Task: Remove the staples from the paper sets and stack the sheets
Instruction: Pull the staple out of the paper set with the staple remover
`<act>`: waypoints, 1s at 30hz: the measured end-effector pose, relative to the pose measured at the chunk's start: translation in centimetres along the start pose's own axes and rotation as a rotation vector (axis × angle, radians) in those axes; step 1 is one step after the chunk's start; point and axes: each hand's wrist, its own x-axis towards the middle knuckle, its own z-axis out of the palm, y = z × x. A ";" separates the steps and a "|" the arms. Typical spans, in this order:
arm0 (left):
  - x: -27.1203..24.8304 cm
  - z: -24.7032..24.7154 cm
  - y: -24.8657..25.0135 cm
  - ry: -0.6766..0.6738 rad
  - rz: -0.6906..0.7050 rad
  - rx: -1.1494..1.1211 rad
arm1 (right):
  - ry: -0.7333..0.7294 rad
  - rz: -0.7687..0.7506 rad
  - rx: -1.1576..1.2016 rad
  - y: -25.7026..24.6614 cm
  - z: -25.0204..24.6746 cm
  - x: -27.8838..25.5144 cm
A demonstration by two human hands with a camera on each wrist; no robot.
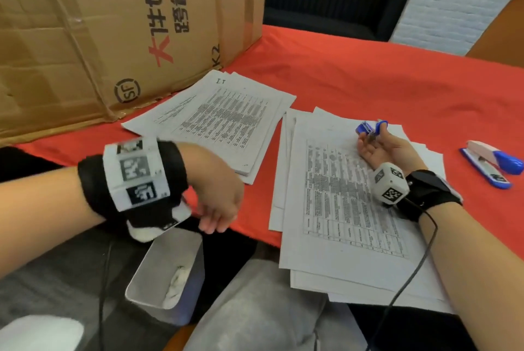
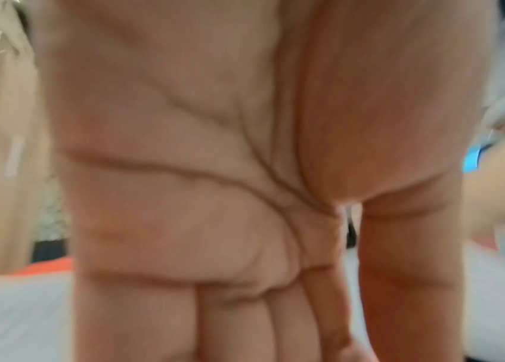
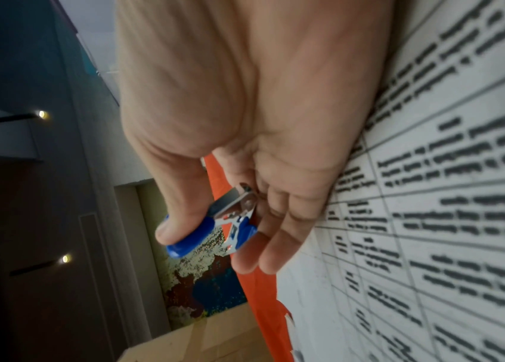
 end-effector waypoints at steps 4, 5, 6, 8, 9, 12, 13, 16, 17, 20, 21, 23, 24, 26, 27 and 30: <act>0.0 -8.3 4.7 0.329 0.128 0.039 | 0.037 -0.032 0.119 -0.6 -0.5 0.1; 1.0 -10.2 5.6 0.451 0.126 0.102 | 0.050 -0.033 0.136 -0.7 -0.6 0.2; 2.5 -12.0 6.2 0.559 0.120 0.168 | 0.070 -0.034 0.160 -0.8 -0.8 0.2; 5.8 -15.0 7.0 0.690 0.088 0.241 | 0.107 -0.033 0.207 -1.0 -0.8 0.2; 7.3 -16.2 7.3 0.710 0.066 0.237 | 0.120 -0.035 0.228 -1.0 -0.7 0.2; 10.9 -18.2 7.8 0.719 0.021 0.182 | 0.149 -0.036 0.277 -1.1 -0.7 0.2; 12.0 -18.6 7.9 0.701 0.010 0.177 | 0.148 -0.035 0.289 -1.1 -0.8 0.2; 14.4 -19.1 8.2 0.651 -0.015 0.194 | 0.143 -0.026 0.295 -1.2 -1.4 0.7; 14.9 -19.2 8.1 0.655 -0.005 0.186 | 0.141 -0.023 0.286 -1.3 -1.6 0.9; 15.3 -19.4 7.7 0.657 -0.013 0.201 | 0.149 -0.027 0.272 -1.2 -1.7 1.2; 15.4 -19.5 7.4 0.642 -0.033 0.200 | 0.144 -0.029 0.272 -1.2 -1.7 1.2; 14.9 -19.6 7.0 0.600 -0.069 0.175 | 0.136 -0.035 0.272 -1.2 -1.6 1.1; 14.7 -19.7 6.7 0.578 -0.076 0.144 | 0.134 -0.036 0.273 -1.2 -1.5 1.0; 14.5 -19.8 6.0 0.545 -0.065 0.007 | 0.137 -0.036 0.280 -1.2 -1.5 1.0; 14.5 -19.9 5.5 0.494 -0.051 -0.117 | 0.139 -0.035 0.281 -1.3 -1.5 1.0; 14.4 -19.5 3.9 0.310 0.090 -0.493 | 0.139 -0.038 0.278 -1.2 -1.8 1.2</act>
